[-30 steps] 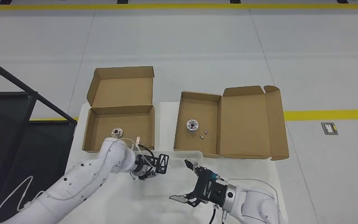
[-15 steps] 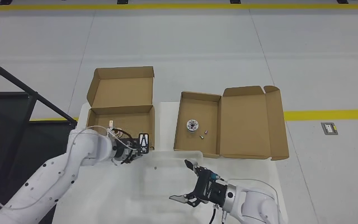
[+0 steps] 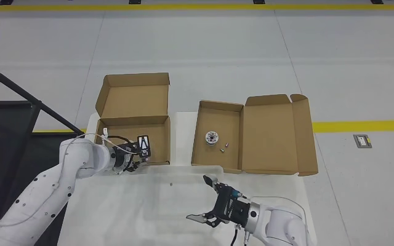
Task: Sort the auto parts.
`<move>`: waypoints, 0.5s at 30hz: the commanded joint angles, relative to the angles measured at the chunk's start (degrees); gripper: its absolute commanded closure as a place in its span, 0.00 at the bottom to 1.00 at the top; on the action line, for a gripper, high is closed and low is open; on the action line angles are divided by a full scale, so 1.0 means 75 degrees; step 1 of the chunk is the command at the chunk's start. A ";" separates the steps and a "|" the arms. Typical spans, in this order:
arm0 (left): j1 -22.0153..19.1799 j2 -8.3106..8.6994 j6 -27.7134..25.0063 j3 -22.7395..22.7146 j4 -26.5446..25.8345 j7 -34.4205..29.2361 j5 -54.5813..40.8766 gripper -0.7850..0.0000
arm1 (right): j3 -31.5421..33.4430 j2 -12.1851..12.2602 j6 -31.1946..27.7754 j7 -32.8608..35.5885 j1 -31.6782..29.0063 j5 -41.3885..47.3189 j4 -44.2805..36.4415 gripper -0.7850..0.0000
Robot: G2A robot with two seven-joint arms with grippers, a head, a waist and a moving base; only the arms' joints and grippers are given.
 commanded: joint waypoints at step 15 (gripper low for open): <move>-0.0728 -0.0455 0.0056 0.0435 0.2385 0.0874 -0.0385 1.00 | 0.0000 0.0000 -0.0001 0.0000 -0.0001 0.0000 0.0000 0.00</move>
